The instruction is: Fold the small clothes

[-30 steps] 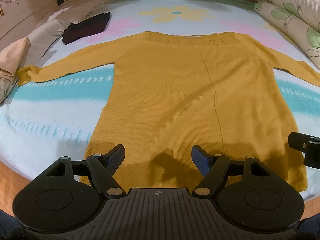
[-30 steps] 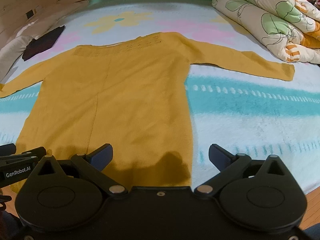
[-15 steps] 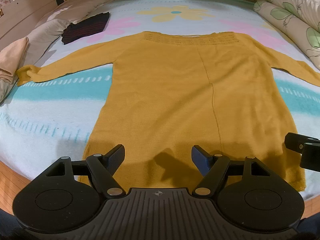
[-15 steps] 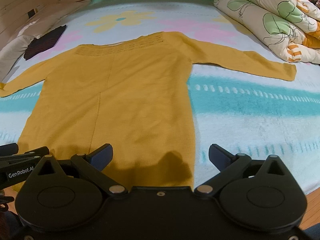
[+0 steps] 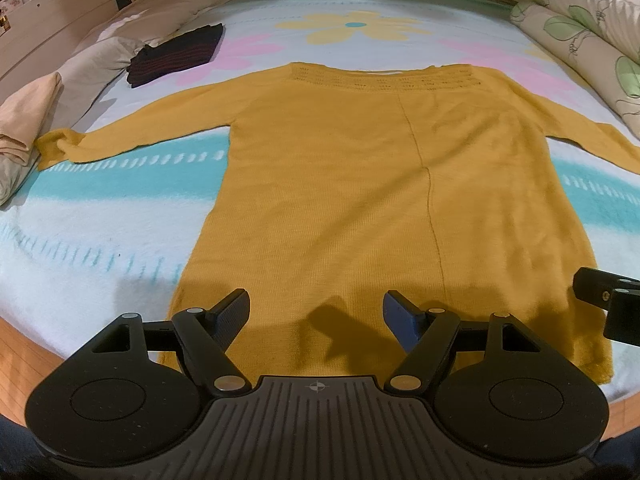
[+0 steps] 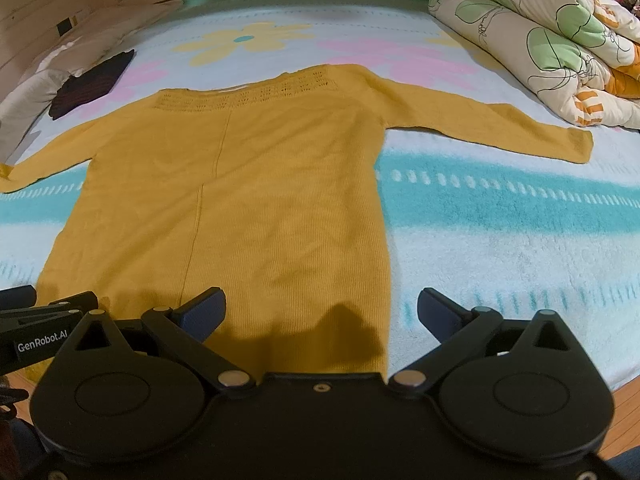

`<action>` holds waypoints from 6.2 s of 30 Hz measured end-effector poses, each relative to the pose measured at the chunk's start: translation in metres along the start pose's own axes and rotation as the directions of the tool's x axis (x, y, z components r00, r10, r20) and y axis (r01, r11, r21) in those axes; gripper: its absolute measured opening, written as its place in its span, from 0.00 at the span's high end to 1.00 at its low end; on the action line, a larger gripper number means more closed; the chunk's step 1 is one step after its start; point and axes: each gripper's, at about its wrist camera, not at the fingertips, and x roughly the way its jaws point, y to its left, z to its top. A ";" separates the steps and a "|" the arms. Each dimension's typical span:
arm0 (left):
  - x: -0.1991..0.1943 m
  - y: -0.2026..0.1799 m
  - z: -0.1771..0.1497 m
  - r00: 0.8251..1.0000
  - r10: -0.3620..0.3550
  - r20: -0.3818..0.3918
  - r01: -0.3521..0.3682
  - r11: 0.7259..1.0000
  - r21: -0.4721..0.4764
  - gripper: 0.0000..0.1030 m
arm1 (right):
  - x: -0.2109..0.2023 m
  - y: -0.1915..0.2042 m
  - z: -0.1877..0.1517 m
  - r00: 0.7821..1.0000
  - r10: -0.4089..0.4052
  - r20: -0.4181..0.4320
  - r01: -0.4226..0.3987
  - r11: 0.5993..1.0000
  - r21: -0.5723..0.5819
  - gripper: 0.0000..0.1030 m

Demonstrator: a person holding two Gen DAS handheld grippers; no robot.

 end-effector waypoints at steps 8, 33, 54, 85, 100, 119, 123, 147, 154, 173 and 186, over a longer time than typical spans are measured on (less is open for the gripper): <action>-0.001 0.003 0.001 1.000 -0.001 -0.001 0.001 1.000 -0.005 0.29 | -0.001 0.001 0.000 1.000 0.004 0.004 -0.004 1.000 -0.006 0.01; -0.017 -0.006 0.048 0.992 -0.037 0.122 0.042 0.998 -0.043 0.30 | -0.009 -0.033 0.028 0.988 0.152 -0.004 -0.150 0.980 0.130 0.11; 0.020 -0.128 0.175 0.971 -0.118 0.210 0.110 0.993 0.051 0.44 | 0.052 -0.326 0.158 0.990 -0.074 0.116 0.018 0.903 0.429 0.32; 0.059 -0.073 0.181 0.995 -0.073 0.073 0.072 0.997 0.024 0.48 | 0.143 -0.412 0.174 0.989 0.007 0.147 -0.085 0.846 0.526 0.88; 0.060 0.040 0.193 0.996 -0.038 0.075 0.046 0.992 -0.114 0.48 | 0.053 -0.183 0.269 0.918 0.324 0.228 -0.378 0.887 0.264 0.88; 0.070 0.104 0.204 0.994 -0.033 0.105 0.056 0.971 -0.231 0.48 | 0.152 0.093 0.231 0.824 0.567 -0.002 -0.562 0.818 0.118 0.86; 0.076 0.107 0.201 0.994 -0.047 0.096 0.067 0.973 -0.221 0.48 | 0.160 0.109 0.214 0.806 0.592 -0.014 -0.589 0.803 0.089 0.78; 0.175 0.073 0.191 0.974 -0.216 -0.076 0.192 0.951 -0.242 0.48 | 0.154 -0.051 0.182 0.934 0.358 0.017 -0.356 0.920 0.164 0.56; 0.186 0.063 0.189 0.977 -0.190 -0.101 0.166 0.964 -0.208 0.48 | 0.157 -0.064 0.182 0.926 0.376 0.027 -0.375 0.912 0.164 0.56; 0.146 0.086 0.216 0.979 -0.037 0.201 0.069 0.985 -0.157 0.97 | 0.164 -0.103 0.181 0.952 0.303 0.054 -0.306 0.918 0.253 0.56; 0.182 0.125 0.206 0.995 -0.015 0.097 0.038 0.969 -0.245 0.97 | 0.192 -0.132 0.211 0.973 0.215 0.088 -0.232 0.917 0.325 0.56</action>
